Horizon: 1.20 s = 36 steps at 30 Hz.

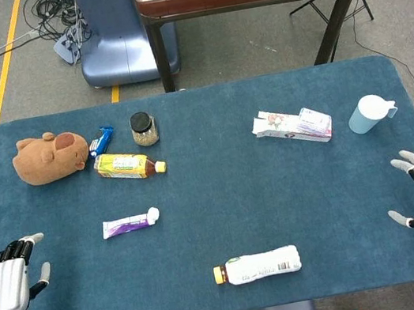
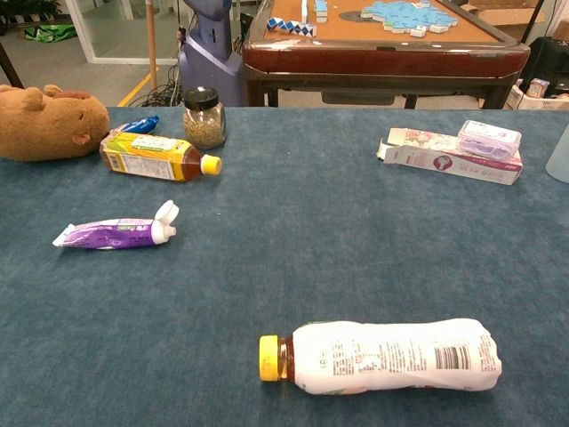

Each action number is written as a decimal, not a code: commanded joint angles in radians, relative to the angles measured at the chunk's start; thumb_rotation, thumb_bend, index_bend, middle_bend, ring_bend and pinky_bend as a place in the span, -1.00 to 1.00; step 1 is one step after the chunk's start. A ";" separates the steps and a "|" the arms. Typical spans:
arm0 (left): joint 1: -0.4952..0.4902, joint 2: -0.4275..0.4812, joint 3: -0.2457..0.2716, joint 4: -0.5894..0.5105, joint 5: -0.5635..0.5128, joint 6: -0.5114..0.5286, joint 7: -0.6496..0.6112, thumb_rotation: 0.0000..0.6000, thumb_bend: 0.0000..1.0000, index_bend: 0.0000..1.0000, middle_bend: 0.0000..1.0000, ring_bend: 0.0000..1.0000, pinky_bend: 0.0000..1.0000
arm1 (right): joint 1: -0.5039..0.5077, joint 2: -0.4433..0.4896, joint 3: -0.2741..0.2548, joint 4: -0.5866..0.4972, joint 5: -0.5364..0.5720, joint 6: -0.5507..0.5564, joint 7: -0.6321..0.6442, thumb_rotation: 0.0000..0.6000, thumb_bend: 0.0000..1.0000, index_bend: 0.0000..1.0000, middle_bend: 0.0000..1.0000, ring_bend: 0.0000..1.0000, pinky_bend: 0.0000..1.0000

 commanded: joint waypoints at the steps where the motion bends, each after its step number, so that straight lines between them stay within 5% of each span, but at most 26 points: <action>1: 0.000 0.000 -0.001 0.000 -0.001 -0.005 -0.002 1.00 -0.29 -0.47 -0.42 -0.52 -0.42 | 0.001 -0.001 0.004 -0.002 -0.001 0.003 0.002 1.00 -0.72 -0.63 -0.75 -1.00 -0.85; 9: -0.047 0.016 -0.028 0.010 -0.011 -0.088 -0.051 1.00 -0.28 -0.40 -0.40 -0.52 -0.42 | 0.006 0.036 0.048 -0.033 0.007 0.038 -0.004 1.00 -0.72 -0.64 -0.75 -1.00 -0.85; 16: -0.186 -0.009 -0.071 0.086 -0.042 -0.293 -0.067 1.00 -0.29 -0.40 -0.36 -0.52 -0.42 | 0.016 0.093 0.096 -0.085 0.029 0.060 -0.034 1.00 -0.72 -0.64 -0.75 -1.00 -0.85; 24: -0.325 -0.091 -0.107 0.194 -0.144 -0.487 -0.009 1.00 -0.42 -0.48 -0.36 -0.52 -0.42 | 0.013 0.112 0.097 -0.109 0.034 0.056 -0.040 1.00 -0.72 -0.64 -0.75 -1.00 -0.85; 36: -0.421 -0.217 -0.091 0.309 -0.232 -0.577 0.112 1.00 -0.51 -0.44 -0.36 -0.52 -0.44 | 0.000 0.111 0.089 -0.095 0.049 0.049 -0.011 1.00 -0.72 -0.64 -0.75 -1.00 -0.85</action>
